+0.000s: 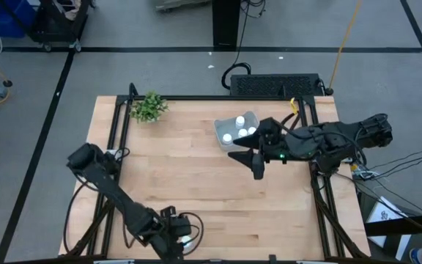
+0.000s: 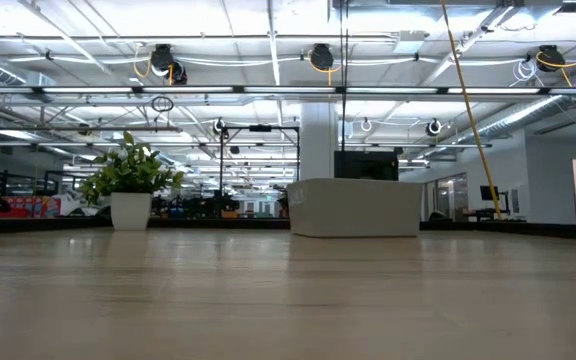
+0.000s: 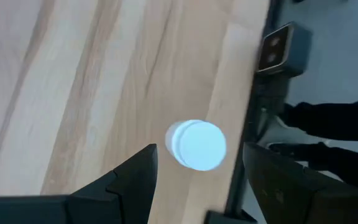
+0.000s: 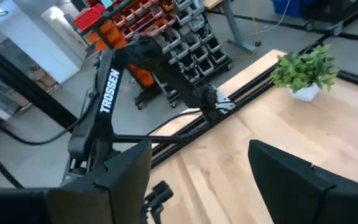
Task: Pick and place pill bottles into a basket
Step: Put the white pill bottle into the gray container
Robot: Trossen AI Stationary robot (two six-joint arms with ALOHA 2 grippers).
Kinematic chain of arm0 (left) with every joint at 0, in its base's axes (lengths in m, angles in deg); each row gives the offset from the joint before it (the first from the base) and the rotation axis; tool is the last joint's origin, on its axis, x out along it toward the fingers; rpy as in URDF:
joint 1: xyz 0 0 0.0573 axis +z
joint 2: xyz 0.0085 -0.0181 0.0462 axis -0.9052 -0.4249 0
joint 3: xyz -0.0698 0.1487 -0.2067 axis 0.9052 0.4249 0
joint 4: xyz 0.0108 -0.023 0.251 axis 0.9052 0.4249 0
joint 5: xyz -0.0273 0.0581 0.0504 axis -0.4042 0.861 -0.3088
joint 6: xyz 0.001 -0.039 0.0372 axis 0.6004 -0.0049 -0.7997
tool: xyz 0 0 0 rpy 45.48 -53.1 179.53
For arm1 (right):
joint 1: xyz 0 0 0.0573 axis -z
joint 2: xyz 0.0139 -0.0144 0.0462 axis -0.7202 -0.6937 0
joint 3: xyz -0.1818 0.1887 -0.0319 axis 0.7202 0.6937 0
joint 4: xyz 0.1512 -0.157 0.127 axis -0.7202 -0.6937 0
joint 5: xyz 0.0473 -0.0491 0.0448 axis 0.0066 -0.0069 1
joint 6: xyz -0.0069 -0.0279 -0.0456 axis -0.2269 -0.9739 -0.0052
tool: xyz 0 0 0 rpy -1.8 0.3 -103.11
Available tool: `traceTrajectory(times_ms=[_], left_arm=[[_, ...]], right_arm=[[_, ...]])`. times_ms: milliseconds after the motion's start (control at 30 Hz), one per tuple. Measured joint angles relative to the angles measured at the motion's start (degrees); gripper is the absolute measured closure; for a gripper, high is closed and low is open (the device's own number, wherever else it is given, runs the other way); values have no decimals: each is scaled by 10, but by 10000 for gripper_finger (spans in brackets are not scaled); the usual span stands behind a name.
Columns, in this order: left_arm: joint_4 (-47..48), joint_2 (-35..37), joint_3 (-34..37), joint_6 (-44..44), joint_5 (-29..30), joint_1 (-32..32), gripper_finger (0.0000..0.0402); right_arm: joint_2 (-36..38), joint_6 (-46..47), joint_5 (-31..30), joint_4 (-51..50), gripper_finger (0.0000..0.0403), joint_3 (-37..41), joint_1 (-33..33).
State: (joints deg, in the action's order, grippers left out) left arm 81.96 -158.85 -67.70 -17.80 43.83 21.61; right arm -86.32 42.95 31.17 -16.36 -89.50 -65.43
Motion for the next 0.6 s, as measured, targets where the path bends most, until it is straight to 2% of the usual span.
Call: traceTrajectory(times_ms=[167,600], left_arm=[[1,-37,0,13,-10,-3,158],[-65,-37,0,1,-24,-3,158]], right_arm=[[2,13,-13,11,140,25,-8],[5,39,-11,69,140,97,-14]])
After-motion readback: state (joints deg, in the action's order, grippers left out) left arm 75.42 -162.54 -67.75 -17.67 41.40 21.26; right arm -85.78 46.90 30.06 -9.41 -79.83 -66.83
